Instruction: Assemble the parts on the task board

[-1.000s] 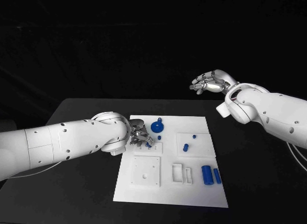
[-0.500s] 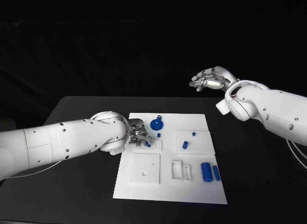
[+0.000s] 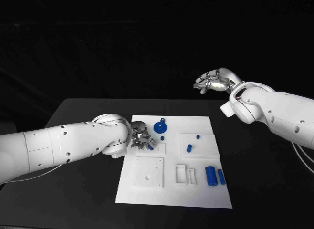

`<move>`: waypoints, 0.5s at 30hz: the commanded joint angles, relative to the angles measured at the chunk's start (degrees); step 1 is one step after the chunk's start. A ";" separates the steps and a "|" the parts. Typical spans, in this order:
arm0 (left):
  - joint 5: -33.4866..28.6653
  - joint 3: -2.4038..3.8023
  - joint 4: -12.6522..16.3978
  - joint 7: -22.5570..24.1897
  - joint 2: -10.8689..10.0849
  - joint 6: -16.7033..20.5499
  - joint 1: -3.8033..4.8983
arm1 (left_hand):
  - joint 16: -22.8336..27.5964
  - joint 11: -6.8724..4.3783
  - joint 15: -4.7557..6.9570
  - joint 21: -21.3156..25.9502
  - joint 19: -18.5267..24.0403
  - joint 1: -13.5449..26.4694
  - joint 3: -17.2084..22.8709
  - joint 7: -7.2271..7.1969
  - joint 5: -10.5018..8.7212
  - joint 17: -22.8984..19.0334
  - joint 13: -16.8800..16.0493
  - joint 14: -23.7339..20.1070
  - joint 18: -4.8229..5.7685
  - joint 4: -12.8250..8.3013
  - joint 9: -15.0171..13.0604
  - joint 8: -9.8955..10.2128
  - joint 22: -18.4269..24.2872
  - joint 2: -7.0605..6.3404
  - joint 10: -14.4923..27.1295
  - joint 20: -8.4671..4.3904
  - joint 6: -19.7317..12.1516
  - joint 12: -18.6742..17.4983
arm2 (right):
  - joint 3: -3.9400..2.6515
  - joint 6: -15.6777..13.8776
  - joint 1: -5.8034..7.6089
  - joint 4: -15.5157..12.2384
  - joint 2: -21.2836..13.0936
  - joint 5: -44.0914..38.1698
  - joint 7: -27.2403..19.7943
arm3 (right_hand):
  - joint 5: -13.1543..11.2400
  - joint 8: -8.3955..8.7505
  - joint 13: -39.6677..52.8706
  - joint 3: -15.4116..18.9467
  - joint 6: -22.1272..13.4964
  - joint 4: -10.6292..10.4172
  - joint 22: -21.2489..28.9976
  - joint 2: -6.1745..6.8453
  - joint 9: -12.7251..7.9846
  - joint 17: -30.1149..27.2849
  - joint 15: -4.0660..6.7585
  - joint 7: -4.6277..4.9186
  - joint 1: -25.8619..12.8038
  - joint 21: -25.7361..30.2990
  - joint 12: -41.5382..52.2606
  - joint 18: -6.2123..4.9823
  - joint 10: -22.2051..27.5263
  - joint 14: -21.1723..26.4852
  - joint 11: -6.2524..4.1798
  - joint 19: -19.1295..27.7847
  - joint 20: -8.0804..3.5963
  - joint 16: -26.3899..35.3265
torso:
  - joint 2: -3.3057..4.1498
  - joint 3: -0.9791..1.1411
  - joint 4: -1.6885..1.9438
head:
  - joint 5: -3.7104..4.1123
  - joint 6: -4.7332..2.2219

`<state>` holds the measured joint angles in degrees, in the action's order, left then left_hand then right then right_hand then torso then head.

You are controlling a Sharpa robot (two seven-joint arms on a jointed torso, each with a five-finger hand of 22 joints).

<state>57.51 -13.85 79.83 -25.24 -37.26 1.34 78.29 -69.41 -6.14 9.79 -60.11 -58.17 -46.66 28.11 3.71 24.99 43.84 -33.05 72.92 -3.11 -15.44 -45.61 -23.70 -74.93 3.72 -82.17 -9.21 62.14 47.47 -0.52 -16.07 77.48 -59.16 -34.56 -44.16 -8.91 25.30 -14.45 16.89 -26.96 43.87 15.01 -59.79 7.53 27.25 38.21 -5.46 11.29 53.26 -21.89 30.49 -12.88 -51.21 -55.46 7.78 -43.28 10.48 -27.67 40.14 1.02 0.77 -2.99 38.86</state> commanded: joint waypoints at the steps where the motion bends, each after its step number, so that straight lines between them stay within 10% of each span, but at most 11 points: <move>1: 1.25 0.02 0.06 0.11 -0.06 -0.37 -0.01 | -0.36 -0.73 0.86 -0.25 -0.25 -0.16 0.33 -4.75 -0.32 -0.10 -0.01 -0.01 -1.01 0.13 -8.74 -0.33 -0.70 0.74 1.00 -5.67 8.29 0.29 | -0.04 0.38 -0.01 0.13 0.08 0.37 -0.19 | -0.06 -0.29 -0.10 0.31 0.21 -0.16 0.09 -0.33 -0.07 -0.07 -0.03 1.28 0.01 0.31 -0.27 -0.74 -0.29 -0.13 0.07 -0.05 0.44 0.24 | 0.03 0.00 0.11 | -0.01 0.01; 15: 2.64 0.01 1.68 1.82 -0.81 5.13 -0.13 | -0.41 -0.72 0.87 -0.25 -0.23 -0.29 0.57 -4.73 -0.77 -0.26 0.07 -0.10 -1.05 -0.24 -9.00 -0.12 -0.77 0.60 1.11 -5.69 8.26 0.34 | -0.04 0.61 -0.12 0.20 -0.04 0.29 -0.15 | 0.03 -0.29 -0.51 0.44 0.18 -0.31 0.13 -0.34 -0.21 -0.16 -0.11 1.31 -0.18 0.49 -0.44 -0.78 -0.31 -0.02 0.13 0.08 0.57 0.34 | 0.03 -0.03 0.01 | -0.10 0.08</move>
<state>59.02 -13.86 81.08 -24.97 -37.95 2.89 78.22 -69.63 -6.14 9.79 -60.11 -58.16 -46.68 28.28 3.70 24.56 43.66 -33.04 72.92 -3.12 -15.62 -47.08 -23.81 -74.92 3.73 -82.17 -9.21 62.14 47.47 -0.51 -16.00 77.40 -58.97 -34.54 -44.00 -8.87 25.30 -14.45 16.41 -26.81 43.86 14.85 -59.74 7.53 27.11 38.13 -5.46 11.28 53.26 -21.67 30.29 -12.88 -51.21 -55.45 7.78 -43.20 10.56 -27.67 40.15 0.96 0.79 -3.12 38.90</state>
